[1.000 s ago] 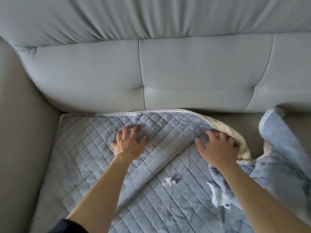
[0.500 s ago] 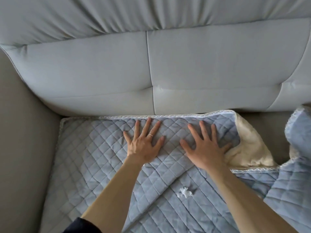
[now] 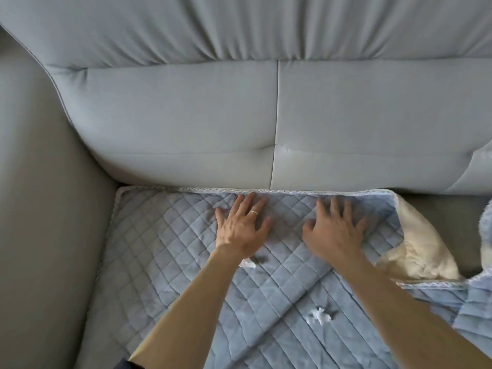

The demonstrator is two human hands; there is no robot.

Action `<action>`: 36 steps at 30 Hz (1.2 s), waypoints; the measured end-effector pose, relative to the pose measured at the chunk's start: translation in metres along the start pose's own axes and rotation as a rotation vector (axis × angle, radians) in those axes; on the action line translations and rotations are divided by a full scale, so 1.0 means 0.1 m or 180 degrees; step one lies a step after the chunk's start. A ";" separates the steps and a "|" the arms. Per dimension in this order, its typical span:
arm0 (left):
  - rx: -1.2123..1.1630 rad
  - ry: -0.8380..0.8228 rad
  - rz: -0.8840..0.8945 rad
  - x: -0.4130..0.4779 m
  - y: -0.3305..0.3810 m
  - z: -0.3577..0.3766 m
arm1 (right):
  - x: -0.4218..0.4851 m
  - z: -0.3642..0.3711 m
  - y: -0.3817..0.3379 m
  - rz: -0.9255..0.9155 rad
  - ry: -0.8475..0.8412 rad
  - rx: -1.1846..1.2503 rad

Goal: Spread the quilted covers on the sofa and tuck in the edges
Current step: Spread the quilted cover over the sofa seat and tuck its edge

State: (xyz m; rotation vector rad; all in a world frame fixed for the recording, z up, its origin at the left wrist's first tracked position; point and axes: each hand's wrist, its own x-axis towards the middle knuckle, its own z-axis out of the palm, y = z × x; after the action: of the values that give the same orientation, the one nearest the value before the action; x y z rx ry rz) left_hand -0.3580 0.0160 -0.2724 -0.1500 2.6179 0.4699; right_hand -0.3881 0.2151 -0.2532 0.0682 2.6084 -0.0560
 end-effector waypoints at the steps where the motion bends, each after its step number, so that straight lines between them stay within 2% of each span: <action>1: 0.0101 0.0277 -0.0014 -0.06 -0.19 -0.05 | -0.06 0.04 -0.17 -0.0249 0.0233 0.0055; 3: 0.0242 0.0632 -0.0264 -0.24 -0.60 -0.11 | -0.22 0.15 -0.50 -0.0801 0.0469 0.0295; 4: 0.0269 0.0624 -0.0439 -0.32 -0.86 -0.14 | -0.29 0.22 -0.72 -0.1037 0.0466 0.0437; 7: 0.0082 0.0156 -0.0881 -0.37 -1.36 -0.24 | -0.32 0.38 -1.34 -0.1502 0.0186 0.0524; 9: -0.0078 0.0128 -0.0951 -0.32 -1.47 -0.26 | -0.28 0.47 -1.61 -0.1639 0.0028 0.0438; 12: -0.0114 0.0228 -0.0906 -0.29 -1.58 -0.18 | -0.20 0.61 -1.86 -0.1474 -0.0034 0.0262; 21: -0.0048 0.0411 -0.0813 -0.23 -1.66 -0.09 | -0.13 0.62 -1.92 -0.1376 -0.0176 0.0302; 23: 0.0108 0.0650 -0.0719 -0.21 -1.59 -0.13 | -0.10 0.57 -1.84 -0.1553 0.0051 0.0346; 26: 0.0293 0.1066 -0.0020 -0.15 -1.44 -0.12 | -0.02 0.56 -1.64 -0.1713 0.0790 0.0330; 29: 0.0256 0.1023 0.0020 -0.07 -1.37 0.01 | 0.07 0.68 -1.52 -0.1644 0.1087 0.0041; 32: 0.0308 0.1037 -0.0156 0.09 -1.41 0.01 | 0.22 0.69 -1.55 -0.1807 0.0879 0.0032; 36: 0.0570 0.0995 -0.0392 0.13 -1.22 -0.06 | 0.17 0.40 -1.31 -0.1999 0.0166 0.0759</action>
State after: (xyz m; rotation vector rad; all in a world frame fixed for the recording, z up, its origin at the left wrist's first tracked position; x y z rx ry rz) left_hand -0.3489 -0.1005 -0.3103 -0.3481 2.9166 0.1783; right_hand -0.3897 0.0824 -0.2928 -0.6714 2.5588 -0.5899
